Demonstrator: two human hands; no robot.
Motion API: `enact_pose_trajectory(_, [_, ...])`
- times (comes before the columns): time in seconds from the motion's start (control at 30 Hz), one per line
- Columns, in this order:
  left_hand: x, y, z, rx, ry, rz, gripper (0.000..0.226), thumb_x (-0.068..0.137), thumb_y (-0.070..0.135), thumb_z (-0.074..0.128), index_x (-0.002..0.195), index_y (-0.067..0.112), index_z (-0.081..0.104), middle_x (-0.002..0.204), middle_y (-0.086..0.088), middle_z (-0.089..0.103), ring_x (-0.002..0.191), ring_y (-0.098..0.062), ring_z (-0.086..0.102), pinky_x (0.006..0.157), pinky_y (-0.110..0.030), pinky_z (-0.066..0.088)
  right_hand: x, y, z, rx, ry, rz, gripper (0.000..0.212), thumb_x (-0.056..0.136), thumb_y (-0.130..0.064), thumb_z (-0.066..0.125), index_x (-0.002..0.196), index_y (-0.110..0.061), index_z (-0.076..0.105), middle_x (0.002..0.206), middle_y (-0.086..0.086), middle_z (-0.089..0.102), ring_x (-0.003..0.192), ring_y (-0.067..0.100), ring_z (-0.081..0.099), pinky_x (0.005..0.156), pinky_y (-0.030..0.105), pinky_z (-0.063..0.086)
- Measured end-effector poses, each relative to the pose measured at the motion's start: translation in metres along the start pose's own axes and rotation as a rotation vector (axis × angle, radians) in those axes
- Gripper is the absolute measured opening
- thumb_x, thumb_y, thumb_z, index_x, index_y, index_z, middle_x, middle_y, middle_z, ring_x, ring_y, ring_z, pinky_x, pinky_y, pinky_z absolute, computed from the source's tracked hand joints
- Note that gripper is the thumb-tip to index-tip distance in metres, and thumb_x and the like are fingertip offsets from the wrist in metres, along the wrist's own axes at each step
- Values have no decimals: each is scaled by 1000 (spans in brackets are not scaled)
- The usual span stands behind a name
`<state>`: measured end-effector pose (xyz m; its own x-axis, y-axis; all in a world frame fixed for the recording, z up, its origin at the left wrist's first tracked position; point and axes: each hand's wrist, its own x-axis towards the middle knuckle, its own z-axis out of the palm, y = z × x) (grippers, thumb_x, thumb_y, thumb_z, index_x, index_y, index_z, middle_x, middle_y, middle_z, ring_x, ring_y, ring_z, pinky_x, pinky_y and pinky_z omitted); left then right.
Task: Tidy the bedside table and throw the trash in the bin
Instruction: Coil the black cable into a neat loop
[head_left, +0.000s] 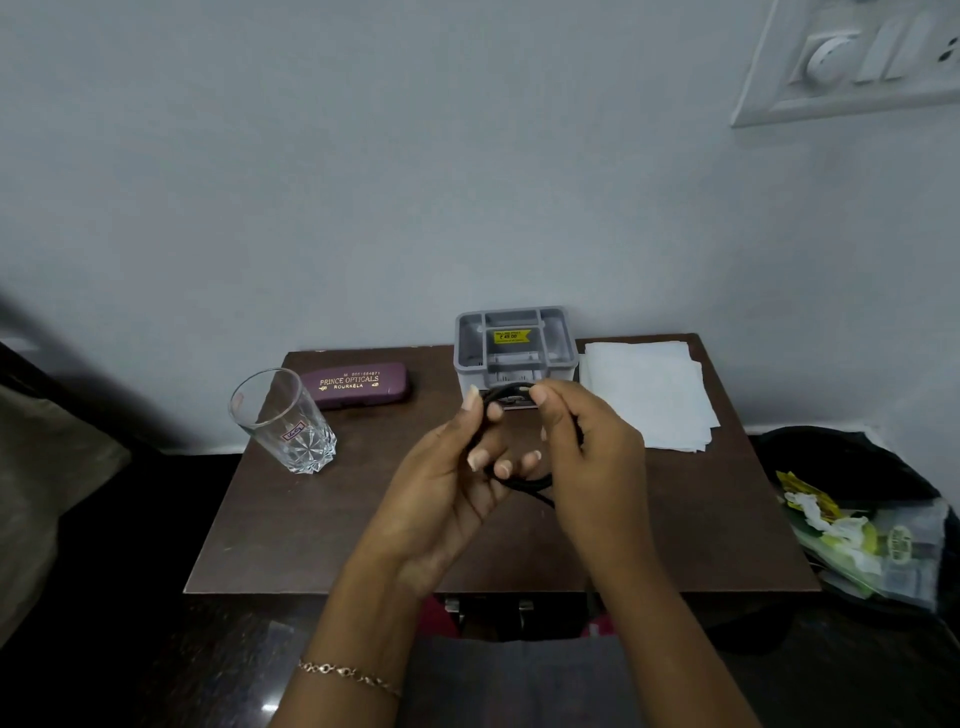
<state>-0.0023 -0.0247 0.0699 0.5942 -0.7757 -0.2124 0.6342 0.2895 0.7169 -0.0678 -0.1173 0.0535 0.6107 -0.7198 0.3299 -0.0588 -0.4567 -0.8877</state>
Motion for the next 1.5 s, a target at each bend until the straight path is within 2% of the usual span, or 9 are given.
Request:
enact_pose_trajectory(0.23, [-1,0,6,-210,-73,130,33,95,28,35,98,7,60,47,8,35,46,-5,45,66,-22,56,-5,-1,18,330,-167,359,32,98,-37,42,85,-22,67,80,7,67,78,11,62,74,34,49])
enact_pose_trajectory(0.4, [1,7,-7,-29,76,330,41,96,26,36,125,0,50,54,5,33,95,-23,71,90,-30,54,-13,-3,7,-372,-465,62,29,100,-37,32,119,-34,53,105,-10,60,86,6,53,64,29,36])
enact_pose_trajectory(0.6, [4,1,-11,361,160,384,33,101,17,33,130,13,47,59,5,47,102,-23,68,95,-28,50,-17,-21,15,-898,-470,-267,22,50,-20,84,60,-22,64,49,-1,58,41,15,55,45,23,21])
enact_pose_trajectory(0.67, [5,-1,-10,466,155,383,30,101,15,32,126,21,48,66,-2,49,95,-22,66,84,-18,52,-16,-29,10,-907,-487,-318,12,65,-14,76,72,-19,67,62,2,64,57,20,61,55,27,37])
enact_pose_trajectory(0.77, [9,-4,-17,654,228,372,28,101,14,33,113,33,49,73,-7,52,81,-13,62,68,-10,49,-11,-30,-1,-870,-554,-324,24,91,-13,47,107,-23,61,100,0,67,94,23,59,91,40,33])
enact_pose_trajectory(0.87, [7,-5,-24,803,267,270,23,101,25,36,101,20,59,85,-8,64,80,-11,60,66,-22,47,-5,-31,-5,-790,-491,-393,17,85,-20,60,96,-32,68,99,-8,69,96,20,61,101,44,25])
enact_pose_trajectory(1.1, [-4,-1,-13,708,76,-151,88,91,67,10,75,-1,65,47,-5,34,35,-12,30,64,-34,53,8,-6,-23,-66,-468,-120,12,81,-16,69,88,-26,72,90,-10,62,89,4,58,79,18,45])
enact_pose_trajectory(1.33, [-5,1,-16,646,83,-311,78,85,74,15,62,10,53,50,-1,37,35,-8,19,61,-29,49,1,19,-18,152,-625,195,4,88,-26,61,88,-27,65,89,-3,66,92,14,64,90,41,52])
enact_pose_trajectory(1.5, [-1,-5,-15,616,240,-218,74,88,69,24,85,6,62,47,6,32,37,-7,20,56,-23,48,-4,12,-3,90,-502,250,13,93,-31,52,84,-23,56,89,-4,63,84,9,59,75,27,46])
